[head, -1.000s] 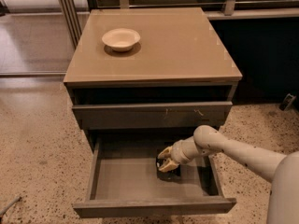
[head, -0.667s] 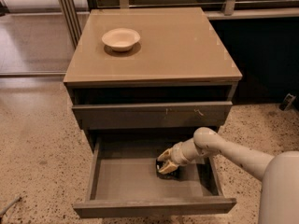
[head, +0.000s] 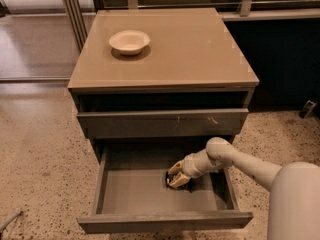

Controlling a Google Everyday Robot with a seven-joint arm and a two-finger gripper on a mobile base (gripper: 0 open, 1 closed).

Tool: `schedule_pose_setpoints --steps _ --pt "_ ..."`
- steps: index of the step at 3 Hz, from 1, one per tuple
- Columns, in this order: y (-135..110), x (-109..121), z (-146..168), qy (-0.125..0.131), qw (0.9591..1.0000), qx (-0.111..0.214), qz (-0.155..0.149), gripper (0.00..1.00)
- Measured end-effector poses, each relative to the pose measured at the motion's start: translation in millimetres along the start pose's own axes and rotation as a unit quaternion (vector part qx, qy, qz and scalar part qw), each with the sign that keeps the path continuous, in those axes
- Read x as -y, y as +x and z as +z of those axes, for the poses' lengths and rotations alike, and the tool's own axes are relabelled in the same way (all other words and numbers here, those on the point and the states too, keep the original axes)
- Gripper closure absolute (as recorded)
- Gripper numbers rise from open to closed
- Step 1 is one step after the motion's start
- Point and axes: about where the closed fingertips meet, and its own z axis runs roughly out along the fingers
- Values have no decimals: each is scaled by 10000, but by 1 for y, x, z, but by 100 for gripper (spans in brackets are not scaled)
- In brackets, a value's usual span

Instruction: Place rxbar chocolate into middle drawer

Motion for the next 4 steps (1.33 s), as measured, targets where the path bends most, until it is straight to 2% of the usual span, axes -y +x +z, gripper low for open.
schedule_pose_setpoints --steps 3,4 --pt "0 0 0 -1 10000 0 0 13" --pt "0 0 0 -1 10000 0 0 0"
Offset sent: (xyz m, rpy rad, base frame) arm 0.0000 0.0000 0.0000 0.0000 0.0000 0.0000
